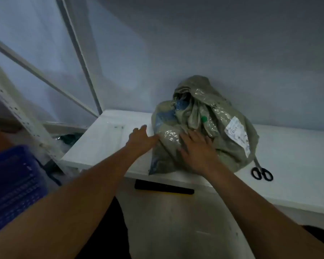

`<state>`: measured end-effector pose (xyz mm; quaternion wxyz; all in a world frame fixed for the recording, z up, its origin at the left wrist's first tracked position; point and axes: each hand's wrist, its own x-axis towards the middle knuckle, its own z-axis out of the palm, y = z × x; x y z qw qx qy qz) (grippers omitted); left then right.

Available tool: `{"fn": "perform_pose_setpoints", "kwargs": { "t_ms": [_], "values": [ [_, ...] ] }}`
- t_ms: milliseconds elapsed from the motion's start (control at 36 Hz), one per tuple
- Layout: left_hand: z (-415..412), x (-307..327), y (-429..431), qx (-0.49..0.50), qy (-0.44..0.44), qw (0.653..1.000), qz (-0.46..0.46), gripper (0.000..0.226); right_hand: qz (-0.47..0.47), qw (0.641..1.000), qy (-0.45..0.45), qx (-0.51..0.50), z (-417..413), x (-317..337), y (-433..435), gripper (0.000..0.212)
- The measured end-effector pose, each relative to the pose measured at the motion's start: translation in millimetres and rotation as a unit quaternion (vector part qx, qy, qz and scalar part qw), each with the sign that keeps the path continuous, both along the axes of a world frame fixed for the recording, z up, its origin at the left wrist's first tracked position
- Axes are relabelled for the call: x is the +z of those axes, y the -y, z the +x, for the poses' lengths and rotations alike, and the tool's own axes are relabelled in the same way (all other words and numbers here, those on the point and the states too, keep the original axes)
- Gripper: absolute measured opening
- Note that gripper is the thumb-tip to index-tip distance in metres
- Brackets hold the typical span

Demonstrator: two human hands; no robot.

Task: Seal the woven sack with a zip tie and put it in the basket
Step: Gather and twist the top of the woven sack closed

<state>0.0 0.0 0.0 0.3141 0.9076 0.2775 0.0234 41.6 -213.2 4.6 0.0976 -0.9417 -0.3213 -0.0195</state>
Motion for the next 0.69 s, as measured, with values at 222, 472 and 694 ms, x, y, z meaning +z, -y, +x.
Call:
{"fn": "perform_pose_setpoints", "kwargs": {
  "t_ms": [222, 472, 694],
  "values": [
    [20.5, 10.1, 20.7, -0.026, 0.046, 0.997, -0.063, 0.075, 0.039, 0.999, -0.025, 0.009, 23.1, 18.1, -23.5, 0.047],
    [44.8, 3.1, 48.4, -0.001, 0.111, 0.992, -0.065, 0.103, 0.152, 0.971, 0.157, -0.099, 67.0, 64.1, -14.3, 0.042],
    [56.2, -9.3, 49.3, 0.013, 0.087, 0.996, 0.026, 0.071, 0.358, 0.892, -0.214, -0.175, 84.9, 55.3, 31.0, 0.112]
  ]
}}
